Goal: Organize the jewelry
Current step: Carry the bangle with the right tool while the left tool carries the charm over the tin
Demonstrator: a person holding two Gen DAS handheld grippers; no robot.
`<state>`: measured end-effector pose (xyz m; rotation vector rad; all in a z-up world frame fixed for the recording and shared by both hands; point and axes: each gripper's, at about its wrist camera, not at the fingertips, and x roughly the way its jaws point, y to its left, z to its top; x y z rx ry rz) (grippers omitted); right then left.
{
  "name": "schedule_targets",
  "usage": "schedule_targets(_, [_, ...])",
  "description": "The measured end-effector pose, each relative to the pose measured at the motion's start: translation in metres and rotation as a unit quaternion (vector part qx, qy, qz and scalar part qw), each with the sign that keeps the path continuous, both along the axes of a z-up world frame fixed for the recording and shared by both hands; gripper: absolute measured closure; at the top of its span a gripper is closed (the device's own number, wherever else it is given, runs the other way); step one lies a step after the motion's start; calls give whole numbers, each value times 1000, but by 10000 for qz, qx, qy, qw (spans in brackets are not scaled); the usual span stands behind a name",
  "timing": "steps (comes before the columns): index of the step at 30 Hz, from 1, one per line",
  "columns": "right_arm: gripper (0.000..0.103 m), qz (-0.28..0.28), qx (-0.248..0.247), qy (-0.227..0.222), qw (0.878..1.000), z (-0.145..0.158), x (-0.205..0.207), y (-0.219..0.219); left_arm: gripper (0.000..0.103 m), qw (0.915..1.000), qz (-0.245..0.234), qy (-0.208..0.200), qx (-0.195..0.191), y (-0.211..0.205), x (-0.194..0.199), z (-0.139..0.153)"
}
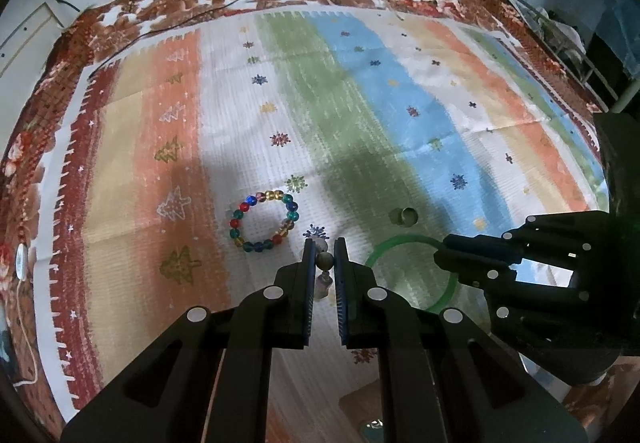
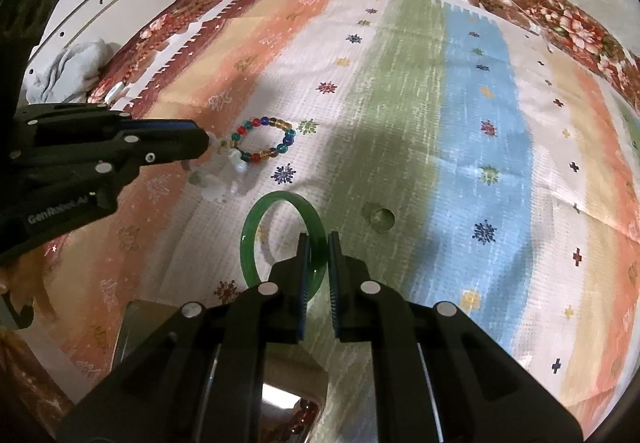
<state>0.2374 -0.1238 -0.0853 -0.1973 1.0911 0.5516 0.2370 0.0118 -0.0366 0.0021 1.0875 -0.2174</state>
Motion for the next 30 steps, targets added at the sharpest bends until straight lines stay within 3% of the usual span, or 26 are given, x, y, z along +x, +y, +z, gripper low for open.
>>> schedule_targets(17, [93, -151, 199, -586, 9980, 44, -36, -17, 94, 9985, -82, -462, -268, -7, -39, 38])
schedule_targets(30, [93, -117, 489, -711, 9962, 64, -66, -31, 94, 9965, -246, -699, -398, -13, -77, 52])
